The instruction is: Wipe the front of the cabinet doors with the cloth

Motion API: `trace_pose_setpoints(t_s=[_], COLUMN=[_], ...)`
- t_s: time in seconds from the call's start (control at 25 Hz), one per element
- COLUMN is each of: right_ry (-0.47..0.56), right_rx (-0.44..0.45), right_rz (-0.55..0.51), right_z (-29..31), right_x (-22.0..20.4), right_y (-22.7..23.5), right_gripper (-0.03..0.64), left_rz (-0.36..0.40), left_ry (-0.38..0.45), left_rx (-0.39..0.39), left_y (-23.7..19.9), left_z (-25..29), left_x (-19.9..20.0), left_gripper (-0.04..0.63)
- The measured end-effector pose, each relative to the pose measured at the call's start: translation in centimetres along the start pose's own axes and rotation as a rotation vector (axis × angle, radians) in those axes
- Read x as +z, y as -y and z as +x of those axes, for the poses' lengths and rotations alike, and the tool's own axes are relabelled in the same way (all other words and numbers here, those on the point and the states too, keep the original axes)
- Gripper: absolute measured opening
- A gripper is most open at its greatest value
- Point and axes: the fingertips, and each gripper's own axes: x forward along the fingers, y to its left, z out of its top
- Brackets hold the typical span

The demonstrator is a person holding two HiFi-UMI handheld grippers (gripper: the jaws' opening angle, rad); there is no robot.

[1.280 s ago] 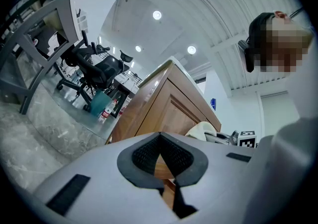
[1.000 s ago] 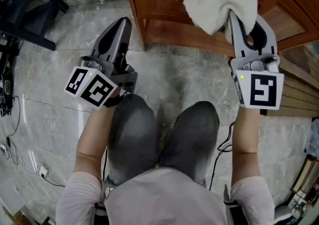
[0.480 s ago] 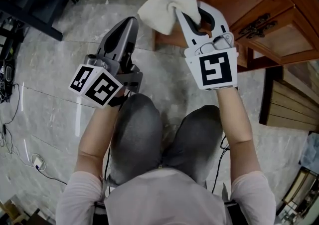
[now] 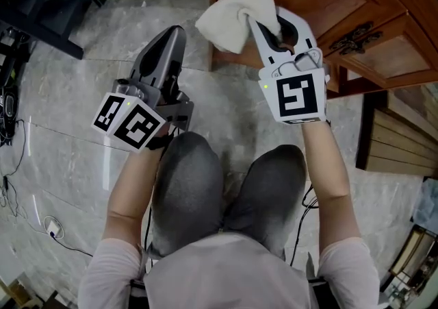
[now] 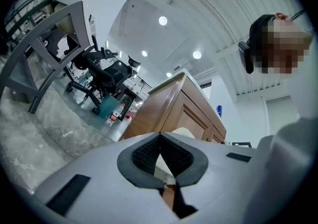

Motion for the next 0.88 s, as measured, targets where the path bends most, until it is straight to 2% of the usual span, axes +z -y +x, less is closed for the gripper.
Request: trace_pose_setpoints(t_s=[0.36,0.88], right_ry=[-0.108,-0.177], right_rx=[-0.112,-0.198], right_rz=[0.095,0.114], right_z=[-4.7,-10.0], right_x=[-5.8,-10.4], right_y=[3.6,7.1], right_gripper=[0.071,0.071], left_rz=[-0.007,0.001], left_ry=[-0.02,-0.046], left_rx=[-0.02,-0.025], left_y=[0.8,2.2], left_z=[0.8,1.7], left_x=[-1.2,-2.9], left_gripper=[0.017,0.017])
